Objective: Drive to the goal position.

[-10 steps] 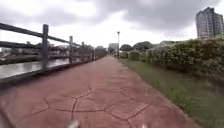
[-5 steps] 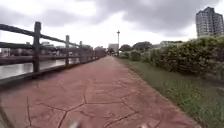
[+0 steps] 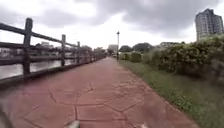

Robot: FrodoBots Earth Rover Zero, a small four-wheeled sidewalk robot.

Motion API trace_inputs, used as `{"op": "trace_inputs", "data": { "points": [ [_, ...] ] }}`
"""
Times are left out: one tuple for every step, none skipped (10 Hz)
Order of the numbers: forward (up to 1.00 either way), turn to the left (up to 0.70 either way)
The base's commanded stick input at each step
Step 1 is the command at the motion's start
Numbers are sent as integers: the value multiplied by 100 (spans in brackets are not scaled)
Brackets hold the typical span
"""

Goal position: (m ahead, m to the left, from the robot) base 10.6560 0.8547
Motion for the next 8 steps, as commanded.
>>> {"op": "trace_inputs", "data": {
  "points": [
    [70, 2],
    [70, 2],
    [70, 3],
    [70, 3],
    [70, 3],
    [70, 3],
    [70, 3],
    [70, 3]
  ]
}}
